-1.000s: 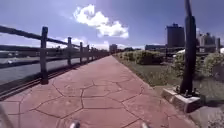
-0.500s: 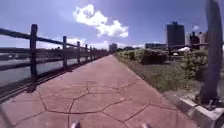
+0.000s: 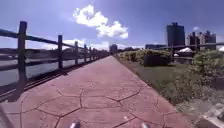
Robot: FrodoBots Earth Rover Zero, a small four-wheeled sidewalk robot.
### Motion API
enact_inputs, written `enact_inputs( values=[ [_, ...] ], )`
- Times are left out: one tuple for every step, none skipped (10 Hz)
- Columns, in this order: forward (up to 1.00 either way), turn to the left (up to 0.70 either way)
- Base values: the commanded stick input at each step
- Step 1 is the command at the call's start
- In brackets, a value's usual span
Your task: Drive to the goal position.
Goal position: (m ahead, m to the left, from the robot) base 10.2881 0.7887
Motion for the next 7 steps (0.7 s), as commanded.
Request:
enact_inputs(
  values=[
    [0.85, 0.00],
    [0.85, 0.00],
    [0.85, 0.00],
    [0.85, 0.00],
    [0.85, 0.00],
    [0.85, 0.00],
    [0.85, 0.00]
  ],
)
